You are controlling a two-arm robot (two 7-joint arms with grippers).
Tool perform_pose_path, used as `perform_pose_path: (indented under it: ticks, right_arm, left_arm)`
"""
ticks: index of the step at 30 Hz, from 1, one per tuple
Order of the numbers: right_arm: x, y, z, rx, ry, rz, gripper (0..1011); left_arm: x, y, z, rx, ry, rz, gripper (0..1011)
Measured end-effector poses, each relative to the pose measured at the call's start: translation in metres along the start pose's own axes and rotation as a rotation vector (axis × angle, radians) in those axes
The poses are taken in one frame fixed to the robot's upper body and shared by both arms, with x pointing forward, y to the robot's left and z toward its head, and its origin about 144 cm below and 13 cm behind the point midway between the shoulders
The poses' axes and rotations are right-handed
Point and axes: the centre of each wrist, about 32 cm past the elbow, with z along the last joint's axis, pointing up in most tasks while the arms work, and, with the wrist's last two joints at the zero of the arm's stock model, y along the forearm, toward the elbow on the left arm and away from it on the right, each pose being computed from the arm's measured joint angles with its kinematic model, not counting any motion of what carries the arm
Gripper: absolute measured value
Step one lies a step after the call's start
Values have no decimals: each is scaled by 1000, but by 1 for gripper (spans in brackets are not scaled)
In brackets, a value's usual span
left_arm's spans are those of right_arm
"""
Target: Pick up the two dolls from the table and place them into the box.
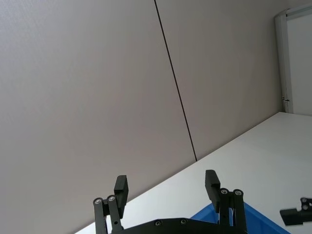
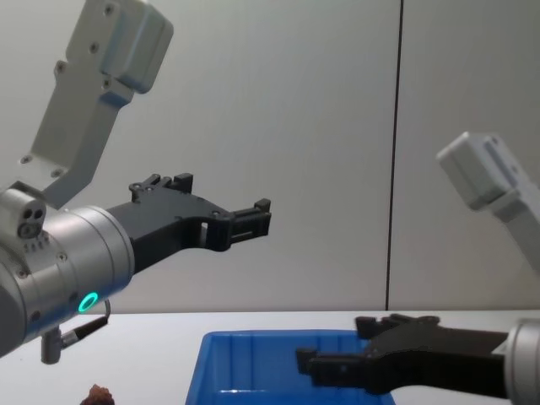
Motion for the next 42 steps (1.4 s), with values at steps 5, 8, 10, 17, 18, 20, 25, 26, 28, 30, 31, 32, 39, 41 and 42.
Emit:
perform_pose_path:
  ticks: [5, 8, 10, 17, 18, 20, 25, 26, 28, 30, 31, 32, 39, 41, 42]
  right_arm:
    - [7, -7, -2, 5, 14, -45, 1003]
    - [11, -13, -3, 10, 26, -74, 1003]
    - [14, -19, -5, 12, 36, -99, 1003]
    - [22, -37, -11, -3, 67, -171, 1004]
    - [22, -39, -12, -7, 72, -179, 1003]
    - [24, -46, -15, -20, 81, -200, 1004]
    - [28, -57, -22, -55, 92, -237, 1003]
    - [28, -58, -23, -61, 94, -243, 1003]
    - [29, -61, -25, -72, 95, -250, 1003]
    - [30, -64, -28, -89, 97, -260, 1003]
    - [31, -67, -30, -101, 99, -265, 1003]
    - [31, -67, -30, -107, 101, -267, 1004]
    - [32, -71, -37, -155, 118, -273, 1003]
    - [32, -71, -39, -165, 123, -274, 1003]
    - [32, -71, -40, -171, 126, -274, 1003]
  left_arm:
    - [0, 0, 0, 0, 0, 0, 1001]
    - [0, 0, 0, 0, 0, 0, 1001]
    - [0, 0, 0, 0, 0, 0, 1001]
    - [0, 0, 0, 0, 0, 0, 1001]
    - [0, 0, 0, 0, 0, 0, 1001]
    - [0, 0, 0, 0, 0, 0, 1001]
    - [0, 0, 0, 0, 0, 0, 1001]
    - [0, 0, 0, 0, 0, 0, 1001]
    - [0, 0, 0, 0, 0, 0, 1001]
    - [0, 0, 0, 0, 0, 0, 1001]
    - [0, 0, 0, 0, 0, 0, 1001]
    - [0, 0, 0, 0, 0, 0, 1001]
    - [0, 0, 0, 0, 0, 0, 1001]
    - [0, 0, 0, 0, 0, 0, 1001]
    - [0, 0, 0, 0, 0, 0, 1001]
